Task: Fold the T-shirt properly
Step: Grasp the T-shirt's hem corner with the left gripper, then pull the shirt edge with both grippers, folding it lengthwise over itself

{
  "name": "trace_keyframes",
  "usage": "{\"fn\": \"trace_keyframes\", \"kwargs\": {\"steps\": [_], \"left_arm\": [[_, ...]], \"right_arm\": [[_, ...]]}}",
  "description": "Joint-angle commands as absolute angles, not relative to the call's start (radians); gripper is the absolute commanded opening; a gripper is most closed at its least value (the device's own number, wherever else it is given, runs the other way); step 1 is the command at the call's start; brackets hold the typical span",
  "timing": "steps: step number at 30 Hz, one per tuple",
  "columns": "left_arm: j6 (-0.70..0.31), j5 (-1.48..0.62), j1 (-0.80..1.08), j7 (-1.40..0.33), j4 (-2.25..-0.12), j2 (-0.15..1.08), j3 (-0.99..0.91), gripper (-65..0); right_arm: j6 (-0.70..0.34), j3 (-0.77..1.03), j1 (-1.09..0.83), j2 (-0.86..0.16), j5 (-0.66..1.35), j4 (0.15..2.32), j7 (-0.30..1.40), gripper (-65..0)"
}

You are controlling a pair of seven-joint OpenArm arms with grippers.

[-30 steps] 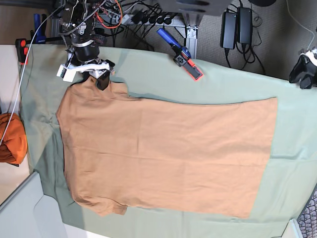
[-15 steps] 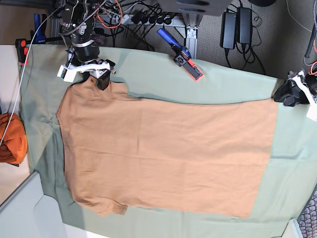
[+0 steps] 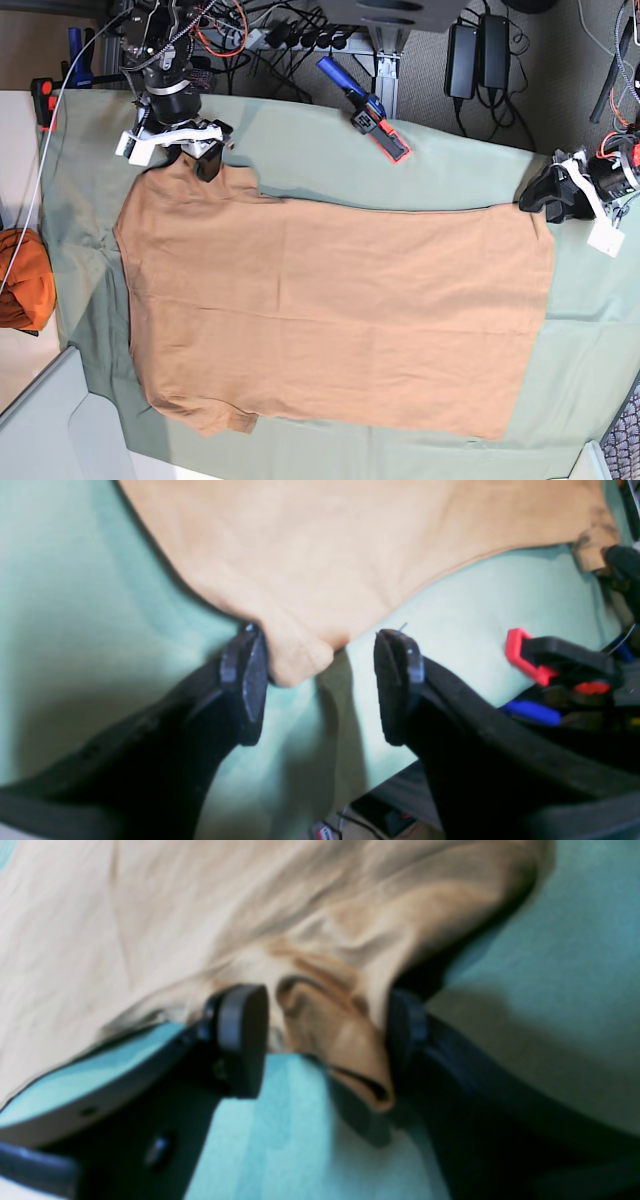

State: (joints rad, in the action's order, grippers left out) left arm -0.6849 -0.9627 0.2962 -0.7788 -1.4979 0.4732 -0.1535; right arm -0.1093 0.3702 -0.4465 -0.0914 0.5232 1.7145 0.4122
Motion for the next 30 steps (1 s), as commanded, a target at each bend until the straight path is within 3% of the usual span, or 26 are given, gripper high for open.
{"fn": "trace_keyframes", "kwargs": {"steps": [1, 5, 7, 10, 13, 14, 22, 30], "left_arm": [[-0.698, -0.965, 0.291, -0.782, -1.504, 0.477, -0.156, -28.2], [-0.698, -0.965, 0.29, -0.766, -1.504, 0.463, -0.156, -28.7], [-0.698, -0.964, 0.29, -0.745, -1.504, 0.463, -0.156, -34.1], [-0.698, -0.965, 0.285, -0.727, -1.504, 0.463, -0.156, -49.6], [-0.698, -0.965, 0.281, -0.71, -1.504, 0.463, -0.156, -63.7], [-0.698, -0.965, 0.28, -0.707, -1.504, 0.463, -0.156, -65.0], [-0.698, -1.015, 0.28, -0.761, -1.504, 0.481, -0.159, -65.0], [-0.698, -1.167, 0.28, -0.855, -1.504, 0.536, -0.171, -65.0]], "right_arm": [[-0.116, 0.37, -0.459, -0.097, 0.519, 1.723, 0.427, -29.9], [-0.116, 0.37, -0.463, -0.097, 0.467, 1.723, 0.426, -31.4], [-0.116, 0.37, -0.463, -0.097, 0.447, 1.723, 0.426, -42.5], [-0.116, 0.371, -0.463, -0.097, 0.448, 1.723, 0.426, -65.0], [-0.116, 0.371, -0.463, -0.097, 0.448, 1.723, 0.426, -65.0], [-0.116, 0.372, -0.463, -0.097, 0.448, 1.723, 0.426, -65.0], [-0.121, 0.431, -0.463, -0.125, 0.453, 1.726, 0.451, -65.0], [-0.222, 0.501, -0.519, -0.208, 0.582, 1.749, 0.488, -65.0]]}}
